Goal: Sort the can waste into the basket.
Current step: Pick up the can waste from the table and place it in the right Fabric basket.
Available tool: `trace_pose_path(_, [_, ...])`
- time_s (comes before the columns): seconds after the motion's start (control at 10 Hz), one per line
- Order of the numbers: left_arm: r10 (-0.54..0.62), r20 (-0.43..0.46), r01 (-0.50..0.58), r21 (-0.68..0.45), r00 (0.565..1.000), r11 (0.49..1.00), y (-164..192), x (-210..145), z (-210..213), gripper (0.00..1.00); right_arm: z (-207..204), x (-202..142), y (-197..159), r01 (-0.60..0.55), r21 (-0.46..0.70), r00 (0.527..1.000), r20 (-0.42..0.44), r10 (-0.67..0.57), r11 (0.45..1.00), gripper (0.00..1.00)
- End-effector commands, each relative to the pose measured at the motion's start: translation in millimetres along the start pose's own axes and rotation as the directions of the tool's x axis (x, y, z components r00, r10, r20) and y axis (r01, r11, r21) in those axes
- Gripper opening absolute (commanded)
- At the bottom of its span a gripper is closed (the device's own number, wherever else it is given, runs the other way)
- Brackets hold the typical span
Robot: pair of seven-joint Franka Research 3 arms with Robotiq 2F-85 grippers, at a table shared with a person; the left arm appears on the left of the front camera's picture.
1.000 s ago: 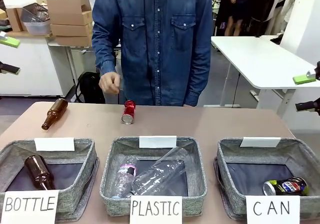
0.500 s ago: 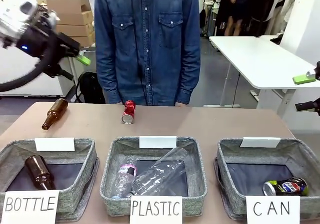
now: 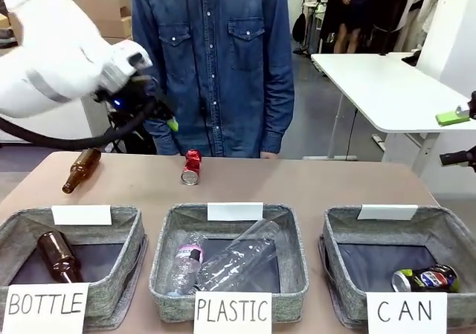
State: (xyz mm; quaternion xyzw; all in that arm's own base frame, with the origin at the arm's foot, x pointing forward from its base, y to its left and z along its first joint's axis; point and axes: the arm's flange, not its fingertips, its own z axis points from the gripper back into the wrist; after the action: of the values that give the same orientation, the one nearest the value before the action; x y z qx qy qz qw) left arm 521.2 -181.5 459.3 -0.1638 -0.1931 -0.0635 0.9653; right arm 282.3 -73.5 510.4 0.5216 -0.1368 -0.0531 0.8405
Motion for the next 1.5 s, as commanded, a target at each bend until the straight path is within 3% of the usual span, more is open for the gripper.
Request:
trace_pose_path(0.0, [0.037,-0.034,-0.033,0.121,0.999,0.992,-12,33,-45,1.00,1,0,-2,-0.016,-0.011,1.000,0.002,0.016,1.000,1.00])
trace_pose_path(0.5, [0.072,-0.140,-0.054,0.125,0.988,0.991,-29,28,-145,1.00,1,0,-2,-0.016,-0.011,1.000,0.002,0.016,1.000,1.00])
trace_pose_path(0.7, [0.064,-0.147,-0.042,0.147,0.987,0.988,-36,21,-166,1.00,1,0,-2,-0.016,-0.011,1.000,0.002,0.016,1.000,1.00])
trace_pose_path(0.8, [0.062,-0.107,-0.042,0.186,0.992,0.982,-37,20,-175,0.98,1,0,-2,-0.016,-0.011,1.000,0.002,0.016,1.000,1.00])
trace_pose_path(0.9, [0.062,-0.093,-0.041,0.210,0.994,0.977,-37,20,-181,0.42,1,0,-2,-0.016,-0.011,1.000,0.002,0.016,1.000,1.00])
trace_pose_path(1.0, [0.059,-0.076,-0.040,0.229,0.995,0.973,-36,21,-184,0.39,1,0,-2,-0.016,-0.011,1.000,0.002,0.016,1.000,1.00])
trace_pose_path(1.1, [0.059,-0.062,-0.042,0.248,0.996,0.968,-34,23,-187,0.00,1,0,-2,-0.016,-0.011,1.000,0.002,0.016,1.000,1.00])
trace_pose_path(1.3, [0.057,-0.046,-0.044,0.251,0.997,0.967,-32,24,-190,0.00,1,0,-2,-0.016,-0.011,1.000,0.002,0.016,1.000,1.00])
trace_pose_path(1.4, [0.058,-0.047,-0.044,0.252,0.997,0.967,-31,23,-191,0.12,1,0,-2,-0.016,-0.011,1.000,0.002,0.016,1.000,1.00])
